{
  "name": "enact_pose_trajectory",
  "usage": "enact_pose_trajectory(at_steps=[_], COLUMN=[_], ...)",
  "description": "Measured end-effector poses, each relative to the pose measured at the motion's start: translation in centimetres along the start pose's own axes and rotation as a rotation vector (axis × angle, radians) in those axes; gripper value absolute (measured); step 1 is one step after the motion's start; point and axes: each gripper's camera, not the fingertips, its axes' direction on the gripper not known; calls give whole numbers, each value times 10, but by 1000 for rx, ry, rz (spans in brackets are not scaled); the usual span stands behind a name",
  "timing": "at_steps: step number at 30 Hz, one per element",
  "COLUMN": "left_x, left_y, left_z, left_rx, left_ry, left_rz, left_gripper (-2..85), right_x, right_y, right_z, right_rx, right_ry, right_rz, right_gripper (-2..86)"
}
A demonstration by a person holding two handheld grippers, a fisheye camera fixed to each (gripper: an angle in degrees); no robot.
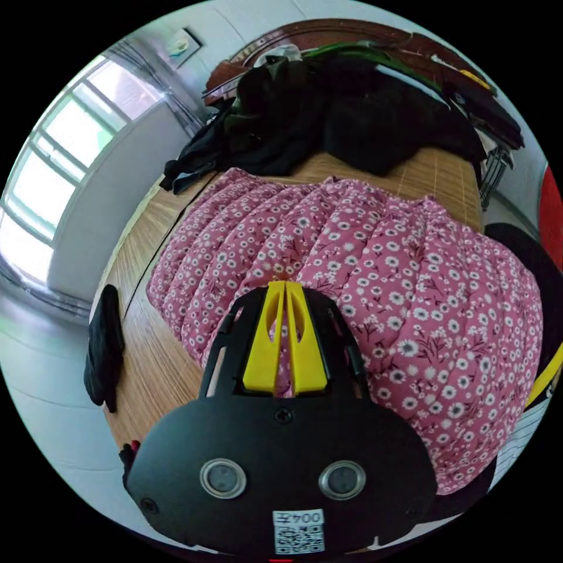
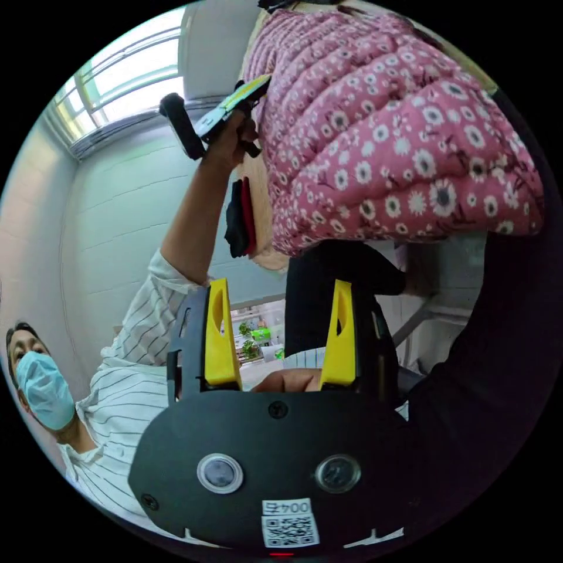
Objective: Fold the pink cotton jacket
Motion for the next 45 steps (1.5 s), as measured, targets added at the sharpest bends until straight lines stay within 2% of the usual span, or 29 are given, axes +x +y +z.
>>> enact_pose_trajectory(at_steps=[2,6,12,18,22,24,27,30,32,36,39,41,45], left_x=[5,13,26,41,57,58,61,62,53,29,17,8,9], left_y=[0,8,-1,-20,-30,-28,-21,-5,23,84,134,168,188], left_z=[15,19,26,33,36,34,24,5,-14,-50,-68,-70,-55], left_rx=[18,58,18,-148,-322,-384,-448,-372,-226,35,109,143,156], left_ry=[10,-1,-30,-147,-248,-238,-176,-73,18,189,58,-35,-96], left_rz=[-61,-90,-84,-86,-86,-162,-316,-541,-699,-873,-964,-1055,-1063], left_gripper=[2,1,2,2,1,1,1,1,3,5,6,6,7], right_x=[15,22,9,-44,-61,-60,-55,-61,-79,-63,-22,-1,10], right_y=[-14,-29,-45,-42,-67,-87,-121,-135,-106,-52,-28,-13,-13], right_z=[13,13,14,-8,-54,-80,-131,-159,-161,-134,-106,-84,-56], right_rx=[-19,77,187,221,135,107,202,272,423,544,507,484,454], right_ry=[-3,-70,107,357,517,604,695,725,723,707,689,672,645], right_rz=[56,57,8,-137,-257,-297,-311,-311,-409,-521,-551,-592,-612], right_gripper=[232,220,109,76,81,79,61,43,48,56,95,163,158])
